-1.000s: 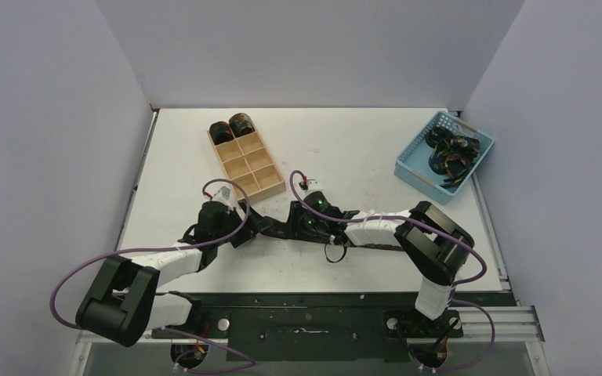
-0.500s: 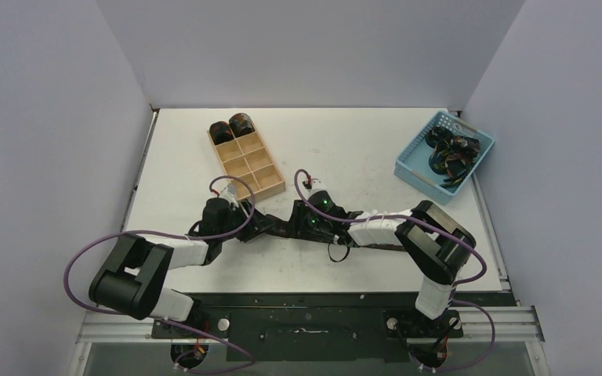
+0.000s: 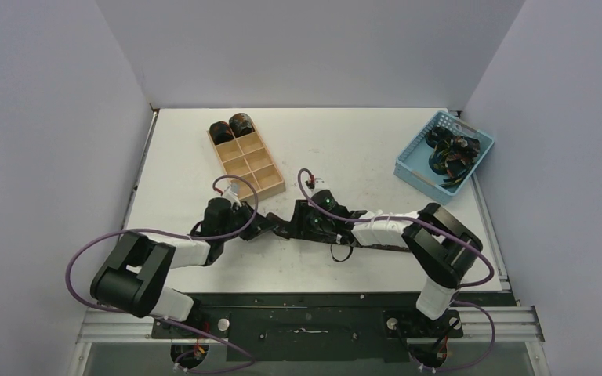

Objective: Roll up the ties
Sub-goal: Roll the tie at the center of the board.

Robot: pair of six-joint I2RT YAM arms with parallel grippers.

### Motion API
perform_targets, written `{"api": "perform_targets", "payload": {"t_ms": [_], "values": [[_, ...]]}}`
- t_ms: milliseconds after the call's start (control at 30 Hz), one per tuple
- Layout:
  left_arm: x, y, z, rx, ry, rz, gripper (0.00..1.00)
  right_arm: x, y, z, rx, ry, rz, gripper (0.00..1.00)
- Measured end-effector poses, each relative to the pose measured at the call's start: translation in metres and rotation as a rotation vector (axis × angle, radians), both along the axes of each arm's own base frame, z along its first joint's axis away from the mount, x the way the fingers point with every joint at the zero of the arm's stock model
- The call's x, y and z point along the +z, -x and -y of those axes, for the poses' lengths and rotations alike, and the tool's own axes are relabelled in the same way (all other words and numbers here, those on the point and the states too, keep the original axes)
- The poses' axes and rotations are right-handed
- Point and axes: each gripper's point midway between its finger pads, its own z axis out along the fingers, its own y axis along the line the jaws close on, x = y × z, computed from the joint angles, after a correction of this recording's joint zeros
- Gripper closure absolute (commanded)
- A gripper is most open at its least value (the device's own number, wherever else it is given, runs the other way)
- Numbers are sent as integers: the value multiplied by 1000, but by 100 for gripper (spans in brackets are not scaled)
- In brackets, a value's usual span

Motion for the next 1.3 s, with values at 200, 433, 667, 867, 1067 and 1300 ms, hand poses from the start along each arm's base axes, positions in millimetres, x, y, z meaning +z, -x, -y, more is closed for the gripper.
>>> {"api": "perform_targets", "payload": {"t_ms": [200, 433, 667, 867, 1067, 1300], "values": [[7, 7, -2, 2, -61, 31, 100, 24, 4, 21, -33, 10, 17, 51], [16, 8, -12, 49, -181, 62, 100, 53, -11, 90, -210, 61, 141, 55], [22, 6, -20, 92, -296, 85, 100, 7, 8, 147, -313, 214, 96, 60], [18, 7, -31, 144, -336, 68, 100, -9, 26, 163, -327, 246, 67, 61], [27, 3, -34, 196, -314, 82, 100, -14, 30, 167, -333, 251, 60, 62], [27, 2, -36, 215, -320, 80, 100, -2, 28, 171, -361, 230, 89, 56]]}}
